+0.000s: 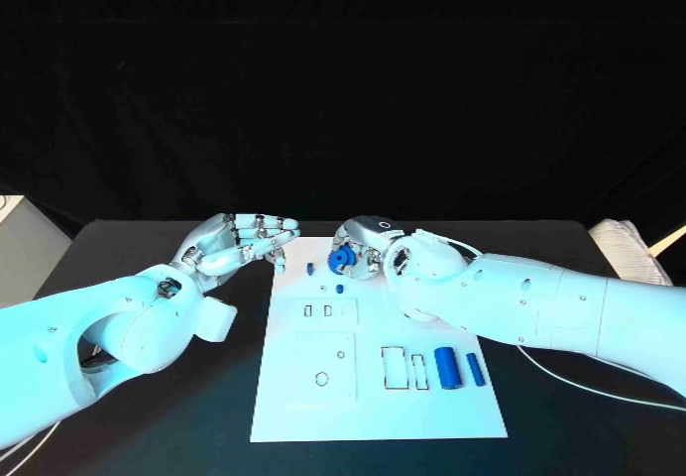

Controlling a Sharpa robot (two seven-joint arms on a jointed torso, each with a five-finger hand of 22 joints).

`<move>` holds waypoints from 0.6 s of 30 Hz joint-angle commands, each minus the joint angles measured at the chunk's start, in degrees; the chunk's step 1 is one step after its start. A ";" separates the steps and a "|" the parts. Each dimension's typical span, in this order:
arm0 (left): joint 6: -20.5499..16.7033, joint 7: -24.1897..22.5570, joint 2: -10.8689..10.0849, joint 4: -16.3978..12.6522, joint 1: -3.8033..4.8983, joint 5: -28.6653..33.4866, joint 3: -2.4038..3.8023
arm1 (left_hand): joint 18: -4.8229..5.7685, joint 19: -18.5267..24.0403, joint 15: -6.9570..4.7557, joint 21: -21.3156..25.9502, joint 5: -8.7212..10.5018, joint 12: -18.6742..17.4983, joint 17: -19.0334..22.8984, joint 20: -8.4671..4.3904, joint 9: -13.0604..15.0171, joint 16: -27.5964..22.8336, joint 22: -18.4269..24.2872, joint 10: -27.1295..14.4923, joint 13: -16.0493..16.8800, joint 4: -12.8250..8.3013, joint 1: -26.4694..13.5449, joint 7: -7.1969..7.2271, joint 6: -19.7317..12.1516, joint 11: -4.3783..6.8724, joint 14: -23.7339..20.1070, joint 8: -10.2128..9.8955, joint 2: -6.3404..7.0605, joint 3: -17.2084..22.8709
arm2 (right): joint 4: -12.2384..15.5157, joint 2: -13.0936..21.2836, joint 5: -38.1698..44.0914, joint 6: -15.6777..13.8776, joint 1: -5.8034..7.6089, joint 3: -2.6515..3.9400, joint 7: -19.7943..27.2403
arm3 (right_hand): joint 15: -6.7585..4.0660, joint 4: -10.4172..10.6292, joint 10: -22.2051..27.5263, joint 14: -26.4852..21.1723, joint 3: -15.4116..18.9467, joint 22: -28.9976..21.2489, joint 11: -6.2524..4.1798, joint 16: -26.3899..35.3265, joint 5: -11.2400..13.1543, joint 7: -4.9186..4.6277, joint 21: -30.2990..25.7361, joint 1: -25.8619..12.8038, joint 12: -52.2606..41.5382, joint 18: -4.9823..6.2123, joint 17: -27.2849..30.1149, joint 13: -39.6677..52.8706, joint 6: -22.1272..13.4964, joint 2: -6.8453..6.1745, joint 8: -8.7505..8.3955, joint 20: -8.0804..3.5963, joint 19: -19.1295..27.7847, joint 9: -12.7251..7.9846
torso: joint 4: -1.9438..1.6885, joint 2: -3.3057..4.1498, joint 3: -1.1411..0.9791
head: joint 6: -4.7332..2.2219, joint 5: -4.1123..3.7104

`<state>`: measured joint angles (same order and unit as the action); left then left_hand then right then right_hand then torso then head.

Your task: Assemble the parts on the task board

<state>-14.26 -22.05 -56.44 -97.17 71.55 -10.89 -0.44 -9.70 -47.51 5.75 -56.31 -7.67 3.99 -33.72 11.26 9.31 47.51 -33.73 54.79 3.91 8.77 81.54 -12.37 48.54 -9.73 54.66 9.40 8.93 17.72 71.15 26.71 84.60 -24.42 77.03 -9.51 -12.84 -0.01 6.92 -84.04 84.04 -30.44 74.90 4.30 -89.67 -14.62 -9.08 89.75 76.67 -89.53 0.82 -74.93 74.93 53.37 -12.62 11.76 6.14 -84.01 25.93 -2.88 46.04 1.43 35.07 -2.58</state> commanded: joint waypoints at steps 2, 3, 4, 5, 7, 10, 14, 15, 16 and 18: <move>0.92 -0.23 0.00 -0.17 0.13 -0.13 0.04 | -0.83 0.51 -0.06 -0.21 0.22 -0.05 0.05 0.05 0.05 0.21 -0.05 -0.44 -0.02 -0.06 0.18 -0.02 -0.52 0.07 -0.26 -0.29 -0.48 0.22 | -0.46 0.12 1.70 2.22 -0.24 -0.20 -1.76 | -0.28 -0.21 -5.66 5.96 0.02 15.10 -0.37 -0.33 0.22 0.44 0.25 -0.18 -0.19 -0.82 -15.07 14.76 0.82 0.21 0.17 -0.45 -5.99 0.39 | 0.06 -0.03 -0.01 | -0.07 -0.01; 0.91 -0.23 0.00 -0.18 0.13 -0.13 0.04 | -0.83 0.51 -0.06 -0.21 0.22 -0.05 0.05 0.05 0.05 0.21 -0.05 -0.44 -0.02 -0.06 0.18 -0.02 -0.52 0.07 -0.26 -0.29 -0.48 0.22 | -0.53 0.12 1.87 2.06 -0.24 -0.21 -1.96 | -0.28 -0.21 -5.66 5.96 0.02 15.10 -0.37 -0.33 0.22 0.44 0.25 -0.18 -0.19 -0.82 -15.07 14.76 0.82 0.21 0.17 -0.45 -5.99 0.39 | 0.06 -0.03 -0.01 | -0.07 -0.01; 0.92 -0.23 0.00 -0.19 0.13 -0.13 0.04 | -0.83 0.51 -0.06 -0.21 0.22 -0.05 0.05 0.05 0.05 0.21 -0.05 -0.44 -0.02 -0.06 0.18 -0.02 -0.52 0.07 -0.26 -0.29 -0.48 0.22 | -0.59 0.12 2.09 1.83 -0.25 -0.21 -2.21 | -0.26 -0.22 -5.58 5.96 0.00 15.10 -0.37 -0.33 0.30 0.44 0.25 -0.24 -0.12 -0.82 -15.07 14.68 0.82 0.22 0.16 -0.44 -5.99 0.38 | 0.03 -0.02 -0.01 | -0.06 -0.03; 0.92 -0.22 0.00 -0.19 0.13 -0.13 0.04 | -0.83 0.51 -0.06 -0.21 0.22 -0.05 0.05 0.05 0.05 0.21 -0.05 -0.44 -0.02 -0.06 0.18 -0.02 -0.52 0.07 -0.26 -0.29 -0.48 0.22 | -0.64 0.11 2.30 1.59 -0.25 -0.22 -2.43 | -0.26 -0.22 -5.58 5.96 0.00 15.10 -0.37 -0.33 0.30 0.44 0.25 -0.24 -0.12 -0.82 -15.07 14.68 0.82 0.22 0.16 -0.44 -5.99 0.38 | -0.01 -0.01 -0.02 | -0.10 -0.04; 0.92 -0.21 -0.01 -0.19 0.13 -0.13 0.04 | -0.83 0.51 -0.06 -0.21 0.22 -0.05 0.05 0.05 0.05 0.21 -0.05 -0.44 -0.02 -0.06 0.18 -0.02 -0.52 0.07 -0.26 -0.29 -0.48 0.22 | -0.68 0.09 2.58 1.14 -0.26 -0.23 -2.72 | -0.26 -0.22 -5.58 5.96 0.00 15.10 -0.37 -0.33 0.30 0.44 0.25 -0.24 -0.12 -0.82 -15.07 14.68 0.82 0.22 0.16 -0.44 -5.99 0.38 | -0.04 0.00 -0.04 | -0.12 -0.02; 0.92 -0.19 0.00 -0.17 0.13 -0.13 0.04 | -0.83 0.51 -0.06 -0.21 0.22 -0.05 0.05 0.05 0.05 0.21 -0.05 -0.44 -0.02 -0.06 0.18 -0.02 -0.52 0.07 -0.26 -0.29 -0.48 0.22 | -0.68 0.07 2.83 0.60 -0.26 -0.23 -2.93 | -0.26 -0.28 -5.57 5.96 -0.07 15.10 -0.38 -0.33 0.34 0.46 0.25 -0.23 -0.11 -0.82 -15.07 14.67 0.84 0.28 0.16 -0.43 -5.99 0.38 | -0.05 0.01 -0.06 | -0.11 0.04; 0.91 -0.15 -0.03 -0.14 0.13 -0.14 0.04 | -0.83 0.51 -0.06 -0.21 0.22 -0.05 0.05 0.05 0.05 0.21 -0.05 -0.44 -0.02 -0.06 0.18 -0.02 -0.52 0.07 -0.26 -0.29 -0.48 0.22 | -0.61 0.09 2.89 0.12 -0.26 -0.23 -2.78 | -0.26 -0.32 -5.55 5.96 -0.10 15.10 -0.38 -0.33 0.37 0.45 0.25 -0.24 -0.09 -0.82 -15.07 14.64 0.82 0.26 0.14 -0.43 -5.99 0.37 | 0.00 -0.01 -0.02 | -0.04 0.05; 0.90 -0.14 -0.04 -0.14 0.13 -0.14 0.04 | -0.83 0.51 -0.06 -0.21 0.22 -0.05 0.05 0.05 0.05 0.21 -0.05 -0.44 -0.02 -0.06 0.18 -0.02 -0.52 0.07 -0.26 -0.29 -0.48 0.22 | -0.63 0.10 2.76 0.15 -0.26 -0.23 -2.58 | -0.26 -0.32 -5.55 5.96 -0.10 15.10 -0.38 -0.33 0.37 0.45 0.25 -0.24 -0.09 -0.82 -15.07 14.64 0.82 0.26 0.14 -0.43 -5.99 0.37 | 0.02 -0.02 -0.02 | -0.04 0.04; 0.90 -0.13 -0.06 -0.14 0.13 -0.14 0.04 | -0.83 0.51 -0.06 -0.21 0.22 -0.05 0.05 0.05 0.05 0.21 -0.05 -0.44 -0.02 -0.06 0.18 -0.02 -0.52 0.07 -0.26 -0.29 -0.48 0.22 | -0.66 0.11 2.57 0.24 -0.26 -0.23 -2.35 | -0.24 -0.38 -5.52 5.96 -0.10 15.10 -0.35 -0.33 0.48 0.39 0.25 -0.36 -0.06 -0.82 -15.07 14.61 0.69 0.14 0.04 -0.41 -5.99 0.33 | 0.05 -0.02 -0.03 | -0.04 0.04; 0.88 -0.11 -0.10 -0.16 0.13 -0.14 0.04 | -0.83 0.51 -0.06 -0.21 0.22 -0.05 0.05 0.05 0.05 0.21 -0.05 -0.44 -0.02 -0.06 0.18 -0.02 -0.52 0.07 -0.26 -0.29 -0.48 0.22 | -0.72 0.12 2.11 0.45 -0.26 -0.23 -1.96 | -0.17 -0.40 -5.28 5.96 -0.03 15.10 -0.23 -0.33 0.78 0.25 0.25 -0.80 0.16 -0.82 -15.07 14.38 0.38 -0.10 -0.19 -0.37 -5.99 0.23 | 0.10 -0.03 -0.03 | -0.03 0.04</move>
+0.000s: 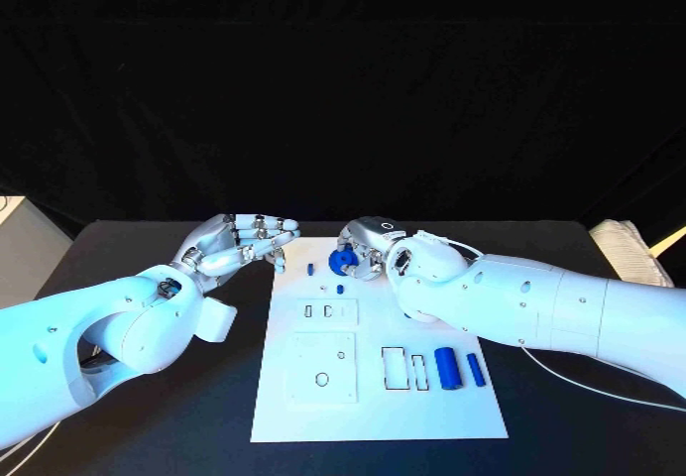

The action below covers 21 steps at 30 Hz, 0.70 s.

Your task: Assemble the parts on the task board

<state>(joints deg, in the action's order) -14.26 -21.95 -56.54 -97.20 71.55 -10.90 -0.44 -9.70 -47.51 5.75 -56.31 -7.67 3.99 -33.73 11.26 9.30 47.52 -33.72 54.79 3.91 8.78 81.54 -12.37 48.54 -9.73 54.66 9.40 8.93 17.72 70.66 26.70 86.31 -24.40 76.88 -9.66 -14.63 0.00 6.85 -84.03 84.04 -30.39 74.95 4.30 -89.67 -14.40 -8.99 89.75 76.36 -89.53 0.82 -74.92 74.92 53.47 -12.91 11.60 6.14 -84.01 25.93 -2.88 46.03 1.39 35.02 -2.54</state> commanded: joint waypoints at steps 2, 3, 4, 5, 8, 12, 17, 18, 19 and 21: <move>0.85 -0.19 -0.04 -0.16 0.13 -0.12 0.04 | -0.83 0.51 -0.06 -0.21 0.22 -0.05 0.06 0.05 0.06 0.21 -0.06 -0.44 -0.02 -0.06 0.18 -0.02 -0.52 0.07 -0.26 -0.29 -0.48 0.22 | -0.33 0.13 -0.29 0.85 -0.11 -0.09 0.32 | 0.27 -0.13 -4.62 5.96 0.45 15.05 0.27 -0.33 3.81 -0.40 0.25 -1.81 0.77 -0.82 -15.08 13.73 -1.39 -0.40 -1.24 -0.02 -5.99 -0.29 | 0.09 -0.02 0.04 | 0.04 0.03; 0.84 -0.18 -0.05 -0.17 0.13 -0.12 0.04 | -0.83 0.51 -0.06 -0.21 0.22 -0.05 0.06 0.05 0.06 0.21 -0.06 -0.44 -0.02 -0.06 0.18 -0.02 -0.52 0.07 -0.26 -0.29 -0.48 0.22 | -0.37 0.12 -0.67 1.15 -0.10 -0.09 0.54 | 0.51 0.09 -4.36 5.96 1.12 15.05 0.50 -0.33 5.77 -0.64 0.25 -2.50 1.02 -0.82 -15.08 13.47 -2.45 -0.78 -2.00 0.17 -5.99 -0.60 | 0.10 -0.01 0.03 | 0.04 0.03; 0.83 -0.17 -0.06 -0.17 0.13 -0.12 0.04 | -0.83 0.51 -0.06 -0.21 0.22 -0.05 0.06 0.05 0.06 0.21 -0.06 -0.44 -0.02 -0.06 0.18 -0.02 -0.52 0.07 -0.26 -0.29 -0.48 0.22 | -0.41 0.12 -0.99 1.42 -0.10 -0.09 0.72 | 0.67 0.50 -3.98 5.96 2.21 15.05 0.67 -0.33 7.35 -0.77 0.25 -3.40 1.37 -0.82 -15.08 13.10 -4.14 -1.33 -3.09 0.33 -5.99 -1.00 | 0.09 -0.02 0.03 | 0.04 0.01; 0.82 -0.17 -0.06 -0.18 0.13 -0.12 0.04 | -0.84 0.63 -0.05 -0.34 0.23 -0.05 0.18 0.06 0.08 0.24 -0.12 -0.47 -0.02 -0.10 0.18 -0.02 -0.54 0.07 -0.28 -0.31 -0.45 0.27 | -0.45 0.12 -1.43 1.92 -0.10 -0.09 0.94 | 0.82 1.67 -3.46 5.96 6.45 15.05 0.85 -0.33 9.81 -0.96 0.25 -4.41 1.84 -0.82 -15.08 12.63 -6.72 -0.94 -4.90 0.71 -5.99 -1.67 | 0.03 -0.03 0.03 | 0.06 -0.04; 0.80 -0.15 -0.08 -0.18 0.13 -0.12 0.04 | -0.84 0.63 -0.05 -0.34 0.23 -0.05 0.18 0.06 0.08 0.24 -0.12 -0.47 -0.02 -0.10 0.18 -0.02 -0.54 0.07 -0.28 -0.31 -0.45 0.27 | -0.45 0.20 -2.33 3.12 -0.09 -0.09 1.30 | 1.24 8.86 -3.00 5.96 21.73 15.05 1.30 -0.33 9.76 -1.51 0.25 -2.28 2.25 -0.82 -15.08 12.26 -6.03 1.89 -5.74 1.19 -5.99 -2.14 | -0.05 -0.03 0.05 | 0.06 -0.07; 0.78 -0.10 -0.12 -0.17 0.14 -0.12 0.04 | -0.84 0.63 -0.05 -0.34 0.23 -0.05 0.18 0.06 0.08 0.24 -0.12 -0.47 -0.02 -0.10 0.18 -0.02 -0.54 0.07 -0.28 -0.31 -0.45 0.27 | -0.35 0.40 -2.89 4.04 -0.09 -0.10 1.47 | 1.38 9.91 -3.08 5.96 22.38 15.05 1.36 -0.33 9.17 -1.39 0.25 -2.17 2.18 -0.82 -15.08 12.34 -5.31 2.22 -5.55 1.15 -5.99 -2.11 | -0.08 -0.01 0.04 | 0.08 -0.12; 0.81 -0.04 -0.16 -0.10 0.14 -0.12 0.04 | -0.84 0.63 -0.05 -0.34 0.23 -0.05 0.18 0.06 0.08 0.24 -0.12 -0.47 -0.02 -0.10 0.18 -0.02 -0.54 0.07 -0.28 -0.31 -0.45 0.27 | -0.07 0.83 -3.23 4.35 -0.08 -0.10 1.81 | 1.23 9.44 -3.36 5.96 20.76 15.05 1.14 -0.33 6.53 -1.16 0.25 -0.92 1.93 -0.82 -15.08 12.62 -3.29 4.15 -4.70 1.04 -5.99 -1.92 | 0.03 -0.05 0.02 | 0.17 -0.01; 0.81 -0.02 -0.16 -0.08 0.14 -0.12 0.04 | -0.84 0.63 -0.05 -0.34 0.23 -0.05 0.18 0.06 0.08 0.24 -0.12 -0.47 -0.02 -0.10 0.18 -0.02 -0.54 0.07 -0.28 -0.31 -0.45 0.27 | -0.01 0.91 -3.31 4.31 -0.08 -0.10 1.89 | 1.20 9.42 -3.46 5.96 20.54 15.05 1.10 -0.33 6.43 -1.12 0.25 -0.81 1.85 -0.82 -15.08 12.71 -3.01 4.33 -4.58 1.02 -5.99 -1.89 | 0.04 -0.05 0.01 | 0.17 -0.01; 0.81 -0.01 -0.17 -0.07 0.14 -0.12 0.04 | -0.84 0.68 -0.05 -0.39 0.22 -0.06 0.23 0.06 0.09 0.25 -0.15 -0.51 -0.02 -0.13 0.21 -0.04 -0.56 0.06 -0.29 -0.33 -0.46 0.31 | 0.05 1.00 -3.37 4.29 -0.08 -0.10 1.96 | 1.17 9.39 -3.52 5.96 20.36 15.05 1.06 -0.33 6.37 -1.07 0.25 -0.72 1.79 -0.82 -15.08 12.77 -2.81 4.46 -4.48 1.00 -5.99 -1.87 | 0.04 -0.05 0.02 | 0.18 -0.03; 0.80 0.01 -0.18 -0.06 0.14 -0.12 0.04 | -0.84 0.68 -0.05 -0.39 0.22 -0.06 0.23 0.06 0.09 0.25 -0.15 -0.51 -0.02 -0.13 0.21 -0.04 -0.56 0.06 -0.29 -0.33 -0.46 0.31 | 0.14 1.13 -3.47 4.24 -0.08 -0.11 2.06 | 1.13 9.37 -3.60 5.96 20.12 15.05 1.01 -0.33 6.27 -1.01 0.25 -0.63 1.72 -0.82 -15.08 12.84 -2.52 4.65 -4.35 0.96 -5.99 -1.85 | 0.05 -0.04 0.02 | 0.23 -0.03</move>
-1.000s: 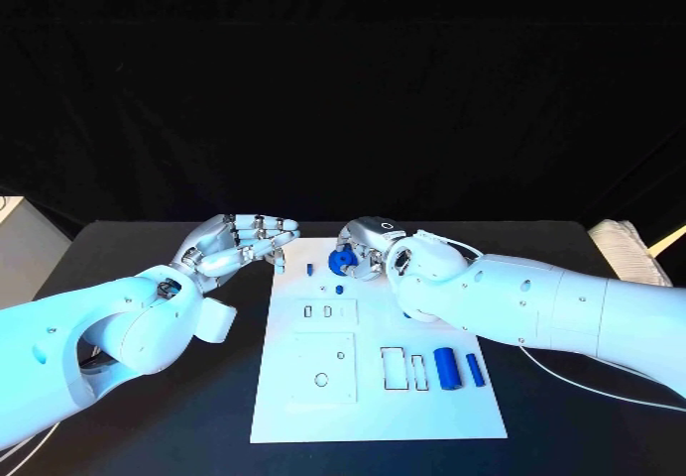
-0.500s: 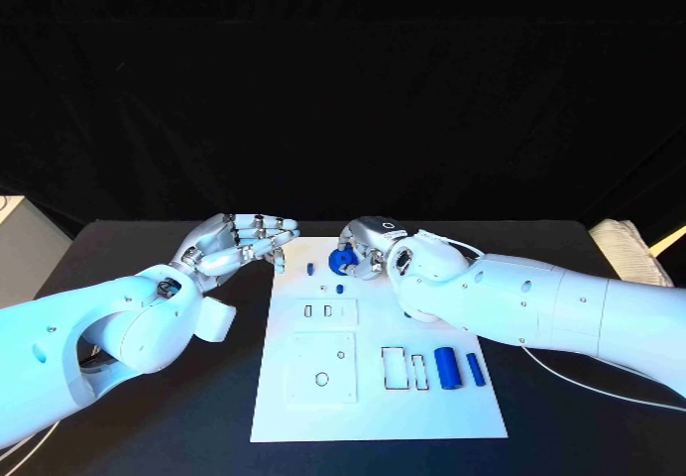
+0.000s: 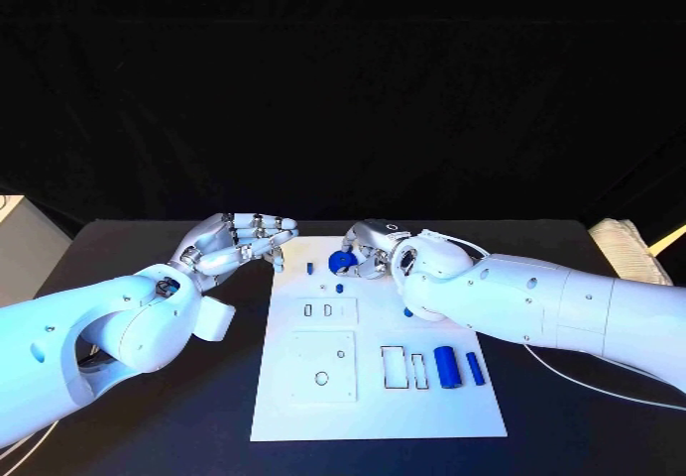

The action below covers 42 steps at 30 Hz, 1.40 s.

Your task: Assemble the parts on the task board

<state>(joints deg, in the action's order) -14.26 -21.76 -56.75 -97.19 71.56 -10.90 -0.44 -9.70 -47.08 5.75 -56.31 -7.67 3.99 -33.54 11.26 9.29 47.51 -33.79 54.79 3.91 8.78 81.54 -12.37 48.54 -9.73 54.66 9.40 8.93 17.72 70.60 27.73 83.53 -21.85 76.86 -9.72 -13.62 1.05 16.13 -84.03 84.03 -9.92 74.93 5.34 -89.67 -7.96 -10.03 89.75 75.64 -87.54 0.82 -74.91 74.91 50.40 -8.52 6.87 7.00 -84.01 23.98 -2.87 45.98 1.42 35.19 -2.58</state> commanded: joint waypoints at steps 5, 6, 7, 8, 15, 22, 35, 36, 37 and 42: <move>0.80 -0.12 0.03 -0.02 0.13 -0.13 0.04 | -0.84 0.25 -0.05 -0.40 0.22 -0.06 0.05 0.06 0.09 0.25 -0.08 -0.51 -0.02 -0.13 0.21 -0.04 -0.56 0.06 -0.29 -0.33 -0.46 0.31 | 0.53 0.61 -0.91 0.85 -0.07 -0.05 1.30 | -0.12 0.07 -3.89 5.97 -1.10 15.07 -0.27 -0.33 -0.40 0.30 0.25 0.19 -0.52 -0.82 -15.09 13.11 1.54 0.82 0.85 -0.05 -5.99 0.20 | -0.06 0.04 -0.02 | 0.08 0.01; 0.79 -0.10 0.03 -0.01 0.12 -0.13 0.04 | -0.84 0.28 -0.05 -0.42 0.22 -0.07 0.07 0.06 0.10 0.25 -0.09 -0.53 -0.03 -0.15 0.24 -0.05 -0.57 0.05 -0.29 -0.34 -0.46 0.34 | 0.57 0.71 -0.93 0.45 -0.07 -0.05 1.32 | -0.14 0.07 -3.88 5.97 -1.18 15.07 -0.29 -0.33 -0.39 0.32 0.25 0.19 -0.51 -0.82 -15.09 13.09 1.59 0.89 0.88 -0.07 -5.99 0.20 | -0.07 0.04 -0.02 | 0.08 0.02; 0.78 -0.09 0.03 0.00 0.12 -0.13 0.04 | -0.84 0.28 -0.05 -0.42 0.22 -0.07 0.07 0.06 0.10 0.25 -0.09 -0.53 -0.03 -0.15 0.24 -0.05 -0.57 0.05 -0.29 -0.34 -0.46 0.34 | 0.59 0.77 -0.94 0.18 -0.07 -0.05 1.32 | -0.14 0.07 -3.88 5.97 -1.18 15.07 -0.29 -0.33 -0.39 0.32 0.25 0.19 -0.51 -0.82 -15.09 13.09 1.59 0.89 0.88 -0.07 -5.99 0.20 | -0.06 0.05 -0.03 | 0.05 0.01; 0.78 -0.08 0.03 0.02 0.12 -0.13 0.04 | -0.84 0.28 -0.05 -0.42 0.22 -0.07 0.07 0.06 0.10 0.25 -0.09 -0.53 -0.03 -0.15 0.24 -0.05 -0.57 0.05 -0.29 -0.34 -0.46 0.34 | 0.62 0.86 -0.95 -0.40 -0.07 -0.05 1.33 | -0.14 0.07 -3.88 5.97 -1.18 15.07 -0.29 -0.33 -0.39 0.32 0.25 0.19 -0.51 -0.82 -15.09 13.09 1.59 0.89 0.88 -0.07 -5.99 0.20 | -0.06 0.05 -0.03 | 0.01 -0.01; 0.83 0.01 0.04 0.13 0.12 -0.13 0.04 | -0.84 0.31 -0.04 -0.46 0.21 -0.09 0.11 0.06 0.09 0.26 -0.10 -0.59 -0.04 -0.18 0.27 -0.08 -0.61 0.04 -0.30 -0.37 -0.46 0.37 | 1.26 2.00 -2.42 -9.00 -0.10 -0.06 4.02 | -0.18 -0.07 -4.00 5.97 -1.41 15.07 -0.27 -0.33 -0.70 0.23 0.25 0.23 -0.61 -0.82 -15.09 13.21 1.04 0.59 0.53 -0.16 -5.99 -0.01 | 0.02 0.01 -0.03 | -0.28 -0.07; 0.86 0.08 -0.02 0.41 0.12 -0.13 0.04 | -0.84 0.31 -0.04 -0.46 0.21 -0.09 0.11 0.06 0.09 0.26 -0.10 -0.59 -0.04 -0.18 0.27 -0.08 -0.61 0.04 -0.30 -0.37 -0.46 0.37 | 3.83 5.10 -7.41 -14.49 0.06 0.09 9.27 | -0.03 -0.23 -3.68 5.97 -1.53 15.07 -0.06 -0.33 -1.26 -0.03 0.25 0.35 -0.31 -0.82 -15.09 12.92 0.09 -0.41 -0.09 -0.10 -5.99 -0.34 | 0.10 -0.14 -0.04 | -0.59 -0.19; 1.63 -0.10 0.56 1.26 0.10 -0.14 0.03 | -0.84 0.36 -0.03 -0.52 0.21 -0.10 0.17 0.07 0.09 0.27 -0.13 -0.66 -0.04 -0.22 0.31 -0.10 -0.67 0.02 -0.31 -0.40 -0.45 0.42 | 11.67 19.74 -20.96 -1.30 2.45 0.59 17.37 | -0.04 -4.33 -3.22 5.97 -5.65 15.07 -0.09 -0.33 -1.77 -0.01 0.25 6.46 0.16 -0.82 -15.09 12.53 0.88 -1.29 -0.04 -0.05 -5.99 -0.74 | 1.22 -0.82 -0.47 | -0.71 -0.50; 1.69 -0.14 0.64 1.32 0.10 -0.15 0.03 | -0.84 0.36 -0.03 -0.52 0.21 -0.10 0.17 0.07 0.09 0.27 -0.13 -0.66 -0.04 -0.22 0.31 -0.10 -0.67 0.02 -0.31 -0.40 -0.45 0.42 | 11.77 20.96 -21.65 -0.52 2.55 0.60 18.23 | -0.05 -4.63 -3.25 5.97 -5.90 15.07 -0.10 -0.33 -1.89 -0.01 0.25 6.76 0.13 -0.82 -15.09 12.56 0.92 -1.52 -0.06 -0.06 -5.99 -0.78 | 1.26 -0.85 -0.49 | -0.74 -0.56; 1.75 -0.18 0.72 1.38 0.10 -0.16 0.03 | -0.84 0.38 -0.03 -0.54 0.22 -0.09 0.19 0.08 0.10 0.27 -0.14 -0.65 -0.04 -0.23 0.31 -0.10 -0.67 0.02 -0.31 -0.40 -0.44 0.42 | 11.78 22.09 -22.06 0.10 2.64 0.60 19.05 | -0.06 -4.87 -3.24 5.97 -6.08 15.07 -0.10 -0.33 -1.96 -0.01 0.25 6.97 0.14 -0.82 -15.09 12.55 0.96 -1.72 -0.07 -0.06 -5.99 -0.81 | 1.28 -0.86 -0.60 | -0.79 -0.64; 1.95 -0.27 0.95 1.64 0.08 -0.20 0.02 | -0.84 0.38 -0.03 -0.54 0.22 -0.09 0.19 0.08 0.10 0.27 -0.14 -0.65 -0.04 -0.23 0.31 -0.10 -0.67 0.02 -0.31 -0.40 -0.44 0.42 | 10.56 25.98 -21.19 1.82 2.81 0.59 21.71 | -0.29 -6.12 -3.25 5.97 -6.98 15.07 -0.36 -0.33 -2.14 0.37 0.25 8.07 0.16 -0.82 -15.09 12.55 1.02 -2.80 -0.18 -0.19 -5.99 -1.00 | 1.31 -0.92 -0.93 | -0.50 -0.42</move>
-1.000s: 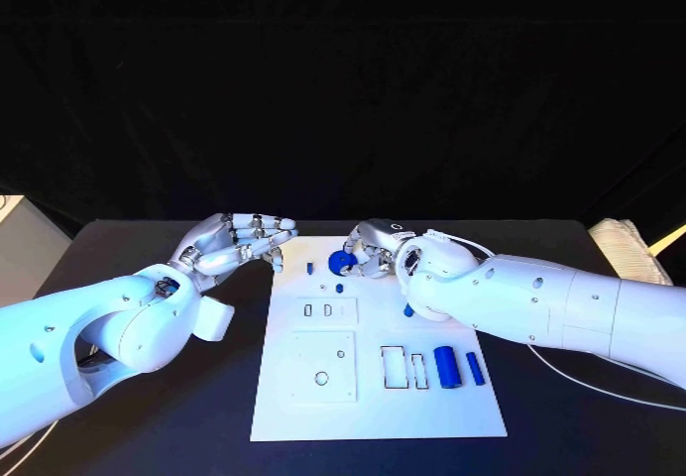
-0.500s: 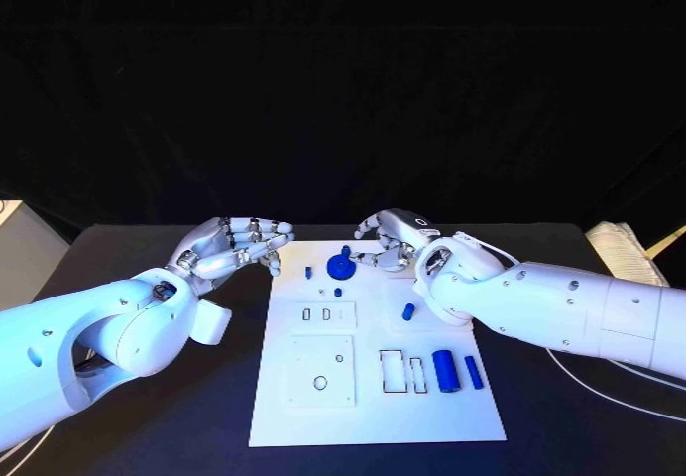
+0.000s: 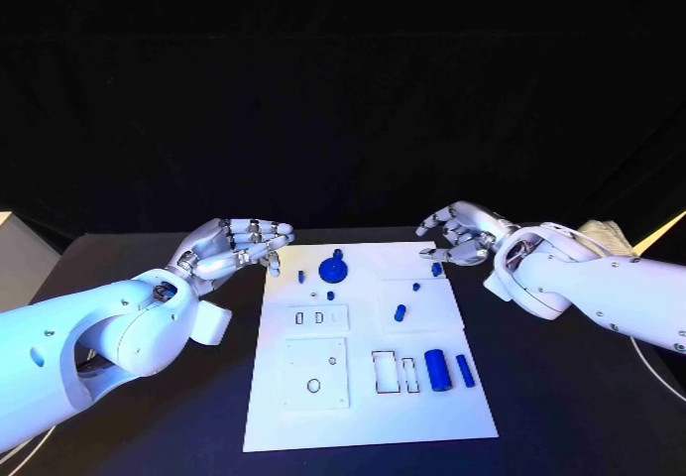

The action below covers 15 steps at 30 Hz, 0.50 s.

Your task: Assemble the parts on the task board

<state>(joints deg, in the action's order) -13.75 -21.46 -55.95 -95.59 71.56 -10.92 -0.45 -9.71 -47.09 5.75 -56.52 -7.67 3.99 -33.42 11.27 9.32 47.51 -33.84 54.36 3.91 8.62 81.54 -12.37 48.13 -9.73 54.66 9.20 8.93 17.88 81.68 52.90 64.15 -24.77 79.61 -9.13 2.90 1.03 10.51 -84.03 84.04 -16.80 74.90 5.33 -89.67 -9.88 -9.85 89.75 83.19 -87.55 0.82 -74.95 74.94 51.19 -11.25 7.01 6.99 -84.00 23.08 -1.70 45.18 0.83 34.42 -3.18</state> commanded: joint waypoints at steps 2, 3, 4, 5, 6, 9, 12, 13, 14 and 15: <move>1.51 -0.58 0.20 0.11 0.07 -0.21 0.03 | -0.84 0.38 -0.03 -0.32 0.22 -0.09 0.07 0.07 0.07 0.28 -0.09 -0.22 -0.04 -0.07 0.31 -0.10 -0.26 0.03 -0.31 -0.20 -0.44 0.26 | -1.33 1.63 -0.37 5.11 0.01 -0.01 5.66 | -0.37 -0.72 -3.24 5.96 -0.27 15.10 -0.44 -0.33 -0.22 0.27 0.25 0.70 0.19 -0.82 -15.05 12.51 0.24 -0.24 -0.35 -0.25 -6.00 -0.15 | 0.11 -0.09 -0.45 | 0.36 0.21; 1.54 -0.58 0.22 0.15 0.07 -0.23 0.02 | -0.84 0.38 -0.03 -0.32 0.22 -0.09 0.07 0.07 0.07 0.28 -0.09 -0.22 -0.04 -0.07 0.31 -0.10 -0.26 0.03 -0.31 -0.20 -0.44 0.26 | -1.90 1.93 0.45 5.30 -0.04 -0.03 5.80 | -0.40 -0.79 -3.25 5.96 -0.33 15.10 -0.46 -0.33 -0.23 0.31 0.25 0.76 0.18 -0.82 -15.05 12.52 0.22 -0.30 -0.37 -0.28 -6.00 -0.16 | 0.13 -0.09 -0.51 | 0.36 0.28; 1.55 -0.58 0.23 0.17 0.06 -0.23 0.02 | -0.84 0.38 -0.03 -0.32 0.22 -0.09 0.07 0.07 0.07 0.28 -0.09 -0.22 -0.04 -0.07 0.31 -0.10 -0.26 0.03 -0.31 -0.20 -0.44 0.26 | -2.14 2.03 0.76 5.37 -0.07 -0.04 5.85 | -0.40 -0.79 -3.25 5.96 -0.33 15.10 -0.46 -0.33 -0.23 0.31 0.25 0.76 0.18 -0.82 -15.05 12.52 0.22 -0.30 -0.37 -0.28 -6.00 -0.16 | 0.13 -0.09 -0.54 | 0.37 0.29; 1.59 -0.59 0.26 0.21 0.06 -0.25 0.02 | -0.84 0.38 -0.03 -0.32 0.22 -0.09 0.07 0.07 0.07 0.28 -0.09 -0.22 -0.04 -0.07 0.31 -0.10 -0.26 0.03 -0.31 -0.20 -0.44 0.26 | -2.75 2.20 1.48 5.56 -0.19 -0.07 5.96 | -0.42 -0.83 -3.23 5.96 -0.36 15.10 -0.48 -0.33 -0.23 0.33 0.25 0.79 0.19 -0.82 -15.05 12.50 0.23 -0.34 -0.38 -0.29 -6.00 -0.17 | 0.15 -0.09 -0.62 | 0.38 0.32; 1.61 -0.59 0.28 0.24 0.06 -0.27 0.02 | -0.84 0.38 -0.03 -0.32 0.22 -0.09 0.07 0.07 0.07 0.28 -0.09 -0.22 -0.04 -0.07 0.31 -0.10 -0.26 0.03 -0.31 -0.20 -0.44 0.26 | -3.37 2.31 2.14 5.73 -0.37 -0.09 6.03 | -0.43 -0.85 -3.21 5.96 -0.37 15.10 -0.49 -0.33 -0.23 0.33 0.25 0.80 0.22 -0.82 -15.05 12.48 0.23 -0.35 -0.38 -0.30 -6.00 -0.17 | 0.17 -0.08 -0.68 | 0.36 0.32; 1.68 -0.60 0.33 0.32 0.05 -0.31 0.01 | -0.84 0.42 -0.03 -0.37 0.22 -0.05 0.11 0.08 0.08 0.30 -0.11 -0.17 -0.03 -0.10 0.33 -0.07 -0.22 0.04 -0.31 -0.19 -0.41 0.27 | -4.91 2.35 3.58 6.15 -0.98 -0.15 6.14 | -0.46 -0.96 -3.16 5.96 -0.45 15.10 -0.51 -0.33 -0.24 0.34 0.25 0.89 0.27 -0.82 -15.05 12.43 0.24 -0.47 -0.39 -0.33 -6.00 -0.19 | 0.24 -0.02 -0.82 | 0.38 0.41; 1.74 -0.60 0.39 0.45 0.04 -0.34 0.01 | -0.84 0.42 -0.03 -0.37 0.22 -0.05 0.11 0.08 0.08 0.30 -0.11 -0.17 -0.03 -0.10 0.33 -0.07 -0.22 0.04 -0.31 -0.19 -0.41 0.27 | -5.67 2.30 4.26 6.49 -1.47 -0.18 6.11 | -0.47 -1.01 -3.16 5.96 -0.48 15.10 -0.52 -0.33 -0.29 0.31 0.25 0.91 0.27 -0.82 -15.05 12.43 0.22 -0.54 -0.41 -0.35 -6.00 -0.21 | 0.14 0.05 -0.78 | 0.49 0.27; 1.75 -0.59 0.40 0.50 0.04 -0.35 0.01 | -0.84 0.42 -0.03 -0.37 0.22 -0.05 0.11 0.08 0.08 0.30 -0.11 -0.17 -0.03 -0.10 0.33 -0.07 -0.22 0.04 -0.31 -0.19 -0.41 0.27 | -5.88 2.23 4.40 6.55 -1.60 -0.19 6.07 | -0.47 -1.01 -3.16 5.96 -0.48 15.10 -0.52 -0.33 -0.29 0.31 0.25 0.91 0.27 -0.82 -15.05 12.43 0.22 -0.54 -0.41 -0.35 -6.00 -0.21 | 0.13 0.04 -0.77 | 0.51 0.21; 1.75 -0.59 0.40 0.53 0.04 -0.36 0.01 | -0.84 0.42 -0.03 -0.37 0.22 -0.05 0.11 0.08 0.08 0.30 -0.11 -0.17 -0.03 -0.10 0.33 -0.07 -0.22 0.04 -0.31 -0.19 -0.41 0.27 | -6.02 2.17 4.46 6.59 -1.67 -0.19 6.02 | -0.47 -1.01 -3.16 5.96 -0.48 15.10 -0.52 -0.33 -0.29 0.31 0.25 0.91 0.27 -0.82 -15.05 12.43 0.22 -0.54 -0.41 -0.35 -6.00 -0.21 | 0.12 0.04 -0.76 | 0.52 0.17; 1.75 -0.59 0.41 0.58 0.04 -0.38 0.00 | -0.84 0.42 -0.03 -0.37 0.22 -0.05 0.11 0.08 0.08 0.30 -0.11 -0.17 -0.03 -0.10 0.33 -0.07 -0.22 0.04 -0.31 -0.19 -0.41 0.27 | -6.26 2.04 4.56 6.61 -1.80 -0.21 5.92 | -0.47 -1.01 -3.16 5.96 -0.48 15.10 -0.52 -0.33 -0.29 0.31 0.25 0.91 0.27 -0.82 -15.05 12.43 0.22 -0.54 -0.41 -0.35 -6.00 -0.21 | 0.12 -0.01 -0.69 | 0.55 0.14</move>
<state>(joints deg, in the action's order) -13.19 -21.52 -55.66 -94.95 71.56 -11.02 -0.47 -9.71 -47.09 5.75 -56.52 -7.67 3.99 -33.37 11.27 9.31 47.52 -33.91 54.36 3.91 8.62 81.54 -12.37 48.14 -9.73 54.66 9.20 8.93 17.88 75.53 55.05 66.48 -20.16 77.87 -9.35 7.46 1.03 9.72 -84.03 84.04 -17.26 74.95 5.33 -89.67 -9.88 -9.84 89.75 83.56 -87.55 0.82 -74.94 74.93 51.18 -11.63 6.80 6.99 -84.00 22.93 -1.53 45.17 0.12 34.90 -2.93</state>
